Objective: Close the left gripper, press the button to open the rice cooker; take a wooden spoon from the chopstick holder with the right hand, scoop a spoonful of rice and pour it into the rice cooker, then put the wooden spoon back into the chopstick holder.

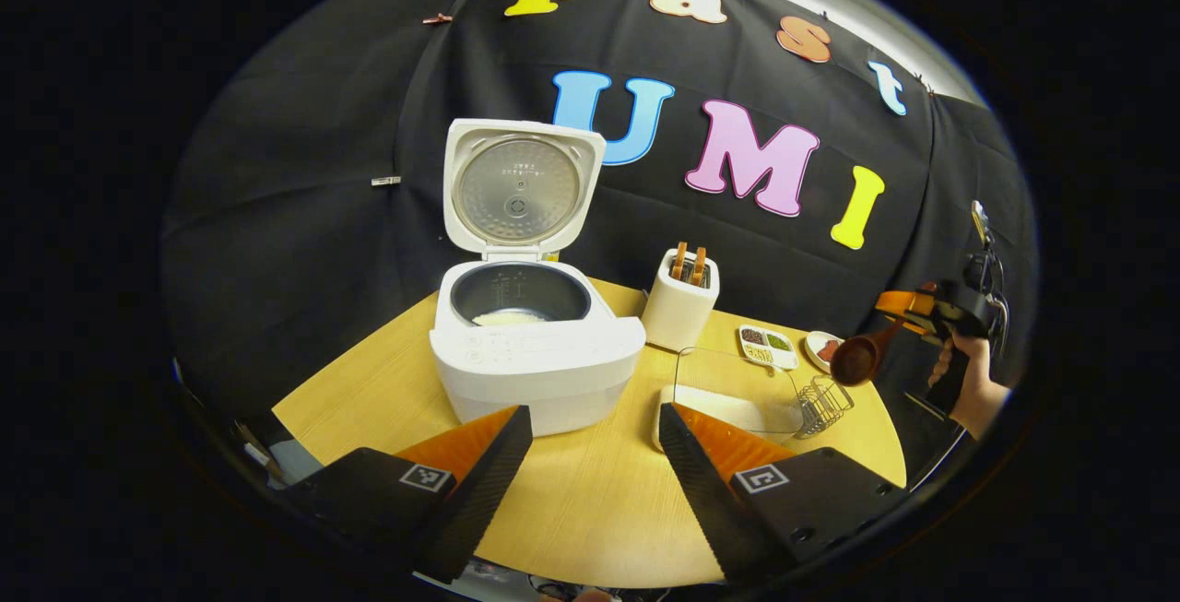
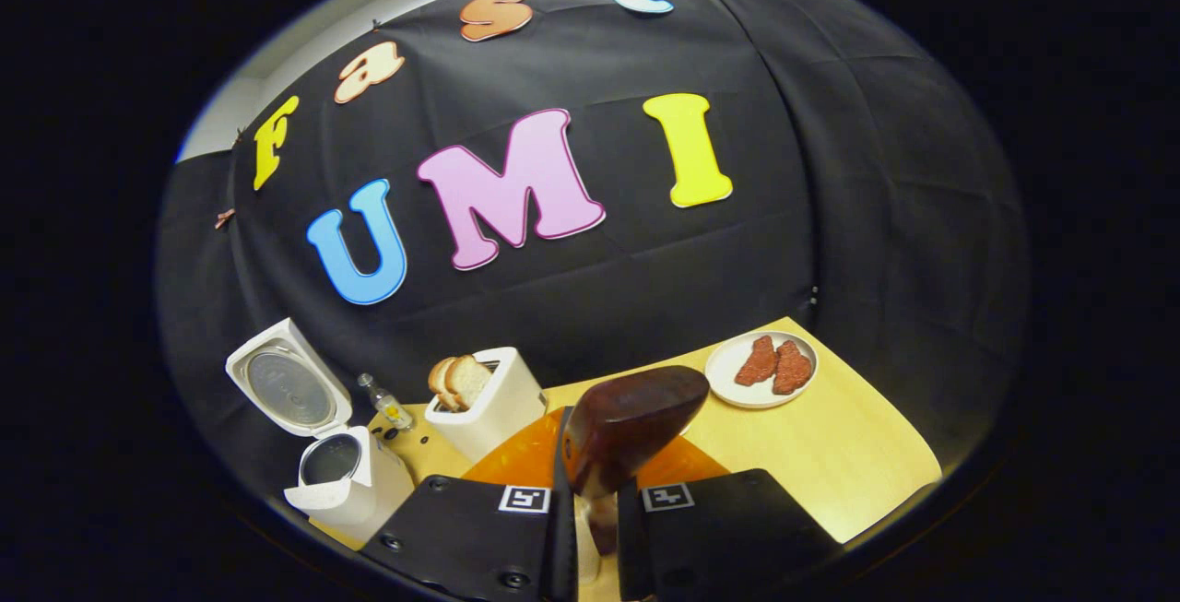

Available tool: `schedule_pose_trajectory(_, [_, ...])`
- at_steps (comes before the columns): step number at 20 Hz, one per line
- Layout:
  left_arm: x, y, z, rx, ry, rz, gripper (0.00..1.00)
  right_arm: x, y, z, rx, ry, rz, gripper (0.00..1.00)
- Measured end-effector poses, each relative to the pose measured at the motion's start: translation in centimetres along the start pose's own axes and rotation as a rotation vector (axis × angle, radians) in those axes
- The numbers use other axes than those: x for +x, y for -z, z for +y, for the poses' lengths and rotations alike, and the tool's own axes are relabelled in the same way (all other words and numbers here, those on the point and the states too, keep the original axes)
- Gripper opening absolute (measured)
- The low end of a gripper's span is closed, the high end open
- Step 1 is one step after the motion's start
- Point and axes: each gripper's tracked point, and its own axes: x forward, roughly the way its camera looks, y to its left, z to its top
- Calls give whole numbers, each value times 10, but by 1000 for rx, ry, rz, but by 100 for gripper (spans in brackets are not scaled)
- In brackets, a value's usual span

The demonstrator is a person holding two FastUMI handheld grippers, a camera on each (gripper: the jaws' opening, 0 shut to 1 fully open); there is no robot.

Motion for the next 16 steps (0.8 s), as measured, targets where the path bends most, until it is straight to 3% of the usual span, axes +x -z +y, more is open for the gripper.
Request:
schedule_pose_trajectory(6, [0,8,30,-38,10,16,96,7,45,60,-65,-55,9,21])
schedule_pose_trajectory(7, [1,10,33,-37,11,19,96,11,57,66,-75,-60,15,17])
schedule_pose_trajectory(8, [3,12,36,-36,13,24,96,16,70,70,-86,-60,24,21])
schedule_pose_trajectory(16, [26,61,54,8,26,108,96,61,150,62,-148,16,54,21])
